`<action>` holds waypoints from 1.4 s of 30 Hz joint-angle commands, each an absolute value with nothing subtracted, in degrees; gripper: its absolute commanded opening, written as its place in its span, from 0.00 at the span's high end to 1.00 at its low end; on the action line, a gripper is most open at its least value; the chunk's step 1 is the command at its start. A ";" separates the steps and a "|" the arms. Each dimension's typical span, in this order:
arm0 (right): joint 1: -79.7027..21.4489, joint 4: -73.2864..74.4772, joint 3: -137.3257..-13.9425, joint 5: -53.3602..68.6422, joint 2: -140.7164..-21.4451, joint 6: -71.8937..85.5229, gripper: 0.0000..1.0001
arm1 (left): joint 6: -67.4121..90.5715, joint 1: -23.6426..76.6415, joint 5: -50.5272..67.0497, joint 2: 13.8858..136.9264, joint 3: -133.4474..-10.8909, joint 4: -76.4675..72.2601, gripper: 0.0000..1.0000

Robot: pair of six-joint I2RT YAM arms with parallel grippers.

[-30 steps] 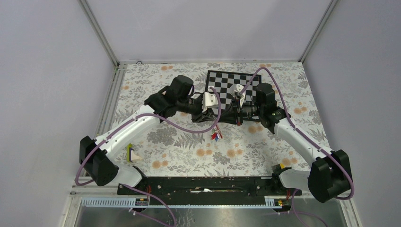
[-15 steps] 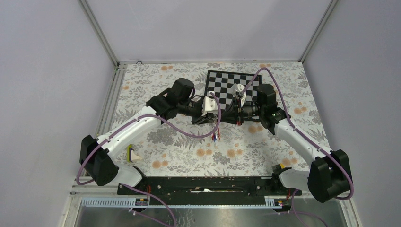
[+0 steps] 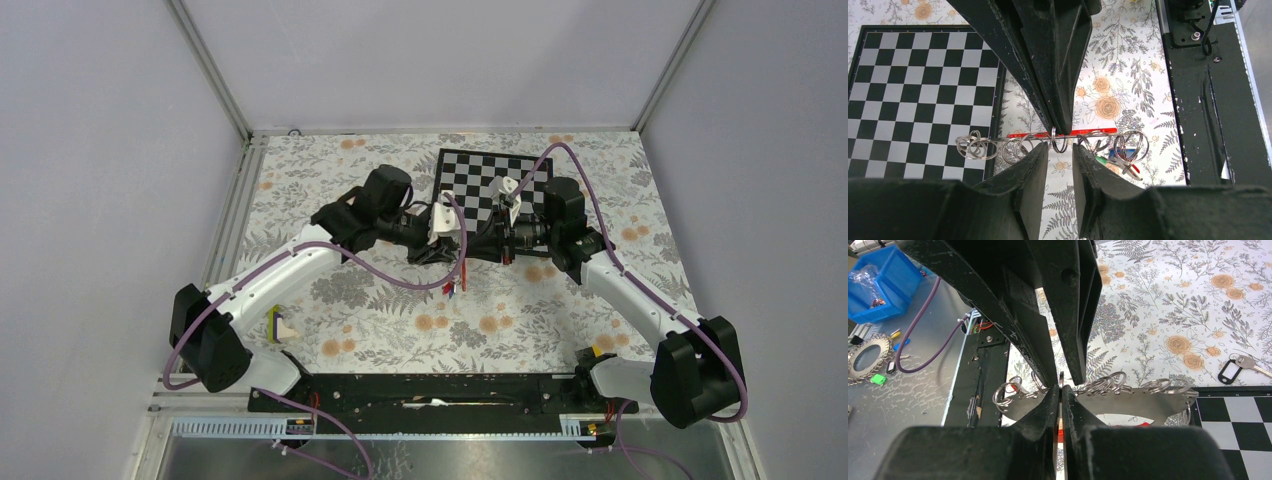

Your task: Put the keys on the keyring

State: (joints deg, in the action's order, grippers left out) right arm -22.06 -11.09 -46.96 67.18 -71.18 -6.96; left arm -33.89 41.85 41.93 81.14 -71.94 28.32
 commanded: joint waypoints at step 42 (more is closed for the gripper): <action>-21.18 -11.59 -46.80 68.48 -68.99 -10.92 1.00 | -26.76 39.95 40.69 80.42 -72.19 23.98 1.00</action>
State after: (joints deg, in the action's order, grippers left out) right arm -21.41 -11.27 -46.57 66.96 -71.07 -9.74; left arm -25.19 41.23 42.17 82.43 -70.63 23.55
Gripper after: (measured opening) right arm 0.076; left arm 0.035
